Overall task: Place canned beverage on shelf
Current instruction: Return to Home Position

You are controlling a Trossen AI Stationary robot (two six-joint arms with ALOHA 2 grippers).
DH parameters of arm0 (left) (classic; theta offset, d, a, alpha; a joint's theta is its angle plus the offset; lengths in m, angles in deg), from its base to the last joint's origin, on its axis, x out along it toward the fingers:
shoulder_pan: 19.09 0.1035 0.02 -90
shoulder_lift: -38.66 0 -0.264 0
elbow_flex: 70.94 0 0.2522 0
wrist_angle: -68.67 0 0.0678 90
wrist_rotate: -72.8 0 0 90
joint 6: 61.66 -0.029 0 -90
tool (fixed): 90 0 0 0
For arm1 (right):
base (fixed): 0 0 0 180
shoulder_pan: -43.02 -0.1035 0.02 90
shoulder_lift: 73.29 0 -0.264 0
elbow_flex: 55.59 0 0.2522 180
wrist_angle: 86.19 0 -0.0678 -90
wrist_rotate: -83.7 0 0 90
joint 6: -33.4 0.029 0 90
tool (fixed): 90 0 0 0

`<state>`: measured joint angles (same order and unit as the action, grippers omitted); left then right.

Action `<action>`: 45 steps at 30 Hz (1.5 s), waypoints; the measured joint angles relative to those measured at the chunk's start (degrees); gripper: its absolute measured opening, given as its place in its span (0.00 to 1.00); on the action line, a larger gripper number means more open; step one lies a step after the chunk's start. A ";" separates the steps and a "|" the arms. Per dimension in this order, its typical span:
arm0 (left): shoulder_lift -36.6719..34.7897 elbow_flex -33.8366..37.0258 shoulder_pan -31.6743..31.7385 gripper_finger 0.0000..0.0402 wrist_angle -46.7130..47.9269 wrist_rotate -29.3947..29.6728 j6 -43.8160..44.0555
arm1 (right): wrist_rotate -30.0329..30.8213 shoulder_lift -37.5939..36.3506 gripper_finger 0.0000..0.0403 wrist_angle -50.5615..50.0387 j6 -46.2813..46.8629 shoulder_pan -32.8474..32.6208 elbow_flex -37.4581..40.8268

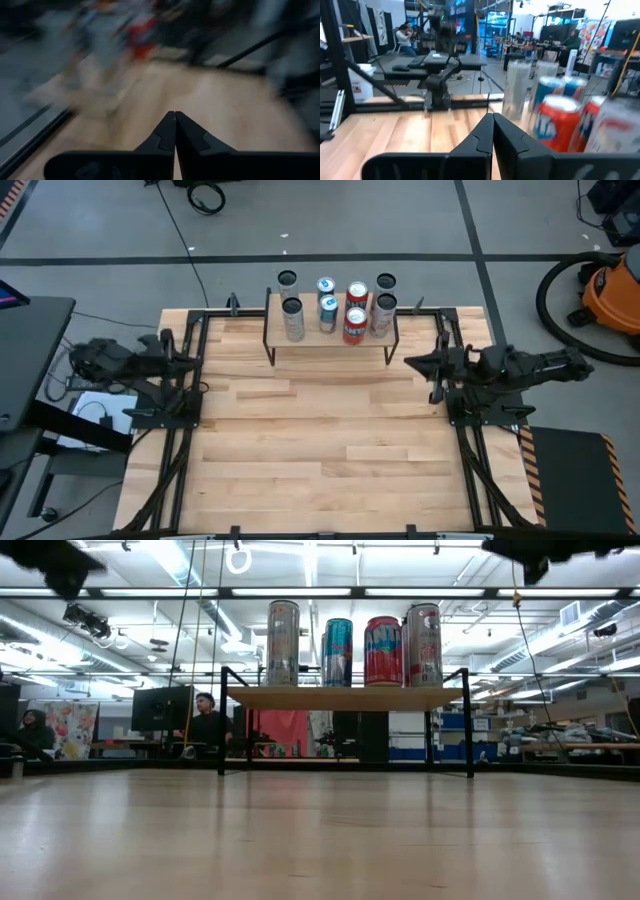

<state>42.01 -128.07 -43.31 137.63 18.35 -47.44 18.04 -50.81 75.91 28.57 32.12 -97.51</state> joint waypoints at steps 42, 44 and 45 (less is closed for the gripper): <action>-2.25 39.83 -0.07 0.02 -49.32 -37.22 -14.26 | -7.80 -6.49 0.04 23.93 5.09 -1.14 27.80; -2.22 40.31 -0.07 0.02 -49.03 -34.65 -13.90 | -7.76 -6.47 0.04 23.16 5.56 -1.14 27.80; -2.23 40.37 -0.07 0.02 -49.48 -34.27 -13.90 | -7.76 -6.47 0.04 22.88 5.56 -1.14 27.80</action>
<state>39.78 -87.70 -43.38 88.15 -15.93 -61.34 10.28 -57.28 98.79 34.13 30.98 -69.71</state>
